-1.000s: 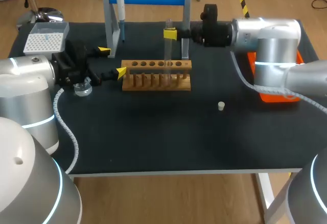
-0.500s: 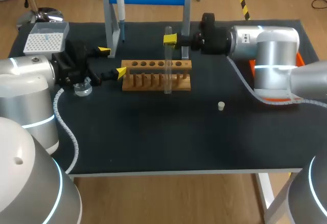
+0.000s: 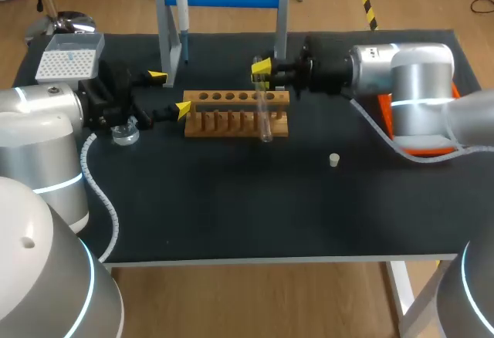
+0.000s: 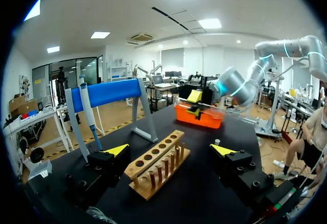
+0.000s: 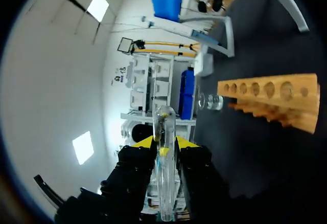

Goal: Invert the test tube, pick up the pipette, mount the tip to pipette, aspirate from beaker and dispense into the tube, eject the tip, return the pipette, and cap with the stopper.

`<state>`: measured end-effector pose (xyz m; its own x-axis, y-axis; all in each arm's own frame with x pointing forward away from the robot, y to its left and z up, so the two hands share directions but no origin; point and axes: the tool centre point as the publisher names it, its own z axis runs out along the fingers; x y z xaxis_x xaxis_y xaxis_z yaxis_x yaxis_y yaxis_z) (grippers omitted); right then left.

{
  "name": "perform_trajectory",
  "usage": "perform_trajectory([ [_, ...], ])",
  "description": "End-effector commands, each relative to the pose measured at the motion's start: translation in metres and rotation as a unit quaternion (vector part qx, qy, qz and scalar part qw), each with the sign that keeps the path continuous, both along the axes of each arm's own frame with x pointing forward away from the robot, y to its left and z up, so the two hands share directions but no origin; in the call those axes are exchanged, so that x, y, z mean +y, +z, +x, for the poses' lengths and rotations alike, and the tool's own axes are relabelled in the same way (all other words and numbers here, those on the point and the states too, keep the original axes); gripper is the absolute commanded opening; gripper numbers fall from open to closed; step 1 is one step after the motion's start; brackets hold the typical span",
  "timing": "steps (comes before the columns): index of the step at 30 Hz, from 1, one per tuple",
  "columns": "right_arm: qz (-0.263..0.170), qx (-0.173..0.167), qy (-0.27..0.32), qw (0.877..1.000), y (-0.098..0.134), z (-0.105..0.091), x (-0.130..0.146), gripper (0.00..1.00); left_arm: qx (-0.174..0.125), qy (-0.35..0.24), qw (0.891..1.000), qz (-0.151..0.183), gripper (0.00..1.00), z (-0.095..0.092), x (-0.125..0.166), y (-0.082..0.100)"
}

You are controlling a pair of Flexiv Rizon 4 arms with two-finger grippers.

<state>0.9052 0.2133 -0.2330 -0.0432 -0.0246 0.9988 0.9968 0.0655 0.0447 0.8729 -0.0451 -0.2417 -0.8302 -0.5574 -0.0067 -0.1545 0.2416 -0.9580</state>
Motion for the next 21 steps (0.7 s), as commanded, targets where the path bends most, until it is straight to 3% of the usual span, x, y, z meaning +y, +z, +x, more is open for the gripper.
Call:
perform_trajectory([
  [1,-0.04,0.131,0.04,0.99,-0.0006,0.0025,-0.0041,0.0,-0.001,0.001,1.0,-0.001,1.0,0.0003,-0.0005,-0.0008],
  [6,-0.036,0.129,0.033,0.99,-0.002,0.0033,-0.005,0.0,-0.001,0.001,1.0,-0.001,1.0,0.0003,-0.0005,-0.0008],
  [15,-0.034,0.054,0.014,0.998,0.0003,0.0075,-0.0074,0.0,-0.001,0.001,1.0,-0.001,1.0,0.0003,-0.0005,-0.0008],
  [21,-0.019,0.04,0.008,0.999,0.0054,0.0094,-0.01,0.0,-0.001,0.001,1.0,-0.001,1.0,0.0003,-0.0005,-0.0008],
])
